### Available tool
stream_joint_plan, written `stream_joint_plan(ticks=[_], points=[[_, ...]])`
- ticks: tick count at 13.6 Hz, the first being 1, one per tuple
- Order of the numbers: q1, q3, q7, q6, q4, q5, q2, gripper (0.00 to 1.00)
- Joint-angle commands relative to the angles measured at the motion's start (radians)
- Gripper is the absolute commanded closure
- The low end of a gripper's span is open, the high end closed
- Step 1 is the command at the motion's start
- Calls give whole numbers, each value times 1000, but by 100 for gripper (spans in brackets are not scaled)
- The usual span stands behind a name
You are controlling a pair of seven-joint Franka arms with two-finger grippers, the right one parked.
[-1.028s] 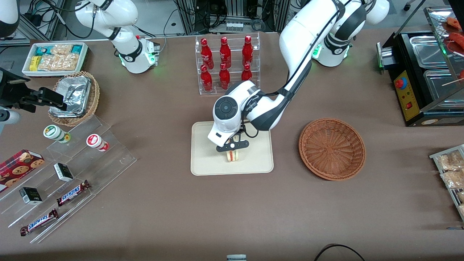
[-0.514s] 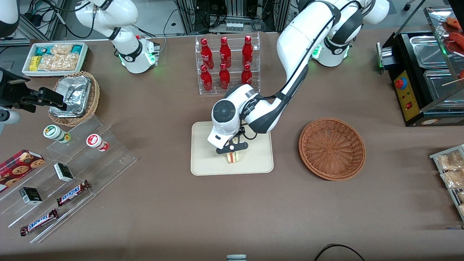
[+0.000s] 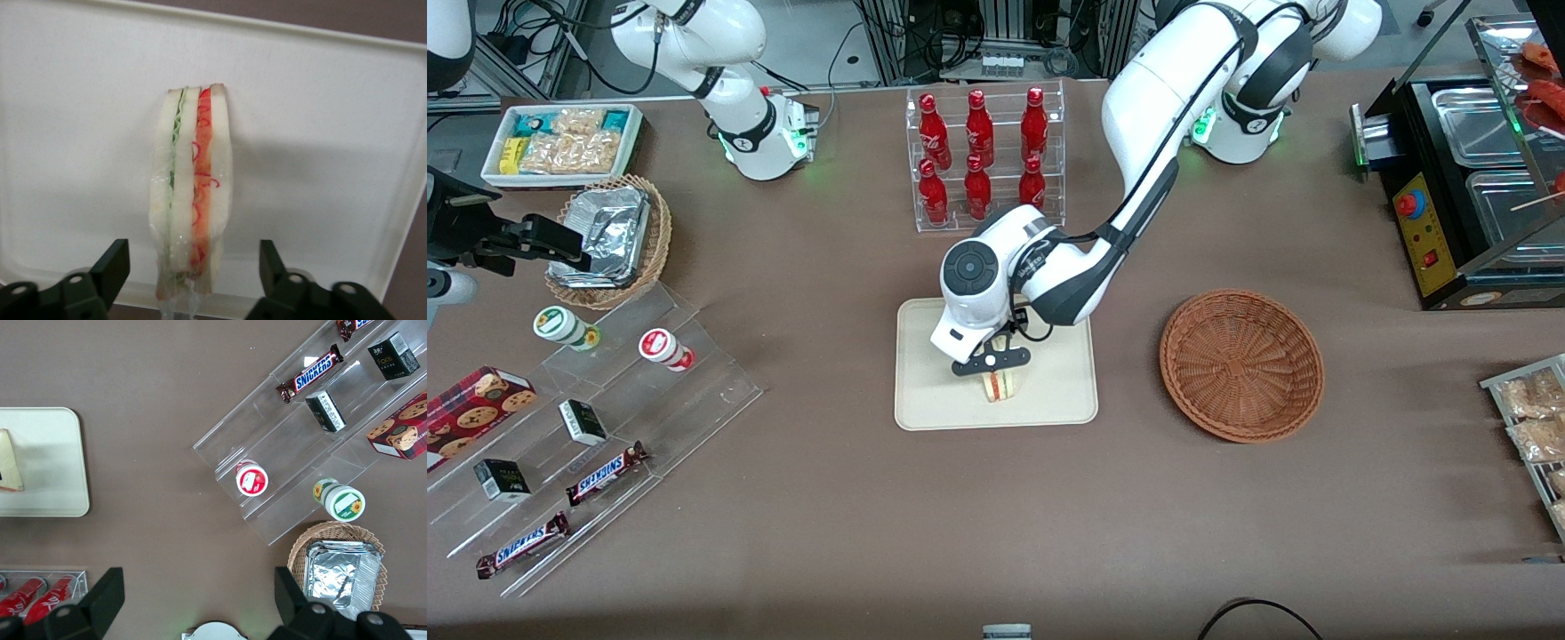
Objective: Place sandwich from basket to tray
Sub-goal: 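Lower the sandwich onto the tray and open the left gripper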
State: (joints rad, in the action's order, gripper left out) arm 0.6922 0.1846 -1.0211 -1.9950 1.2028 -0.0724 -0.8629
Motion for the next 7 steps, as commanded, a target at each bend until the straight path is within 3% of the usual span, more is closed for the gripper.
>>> stream_joint_plan(ticks=[1, 5, 7], points=[[9, -13, -24, 50, -9, -12, 50, 0], [4, -14, -11, 120, -12, -15, 134, 0], [-51, -4, -5, 124, -31, -3, 166, 0]])
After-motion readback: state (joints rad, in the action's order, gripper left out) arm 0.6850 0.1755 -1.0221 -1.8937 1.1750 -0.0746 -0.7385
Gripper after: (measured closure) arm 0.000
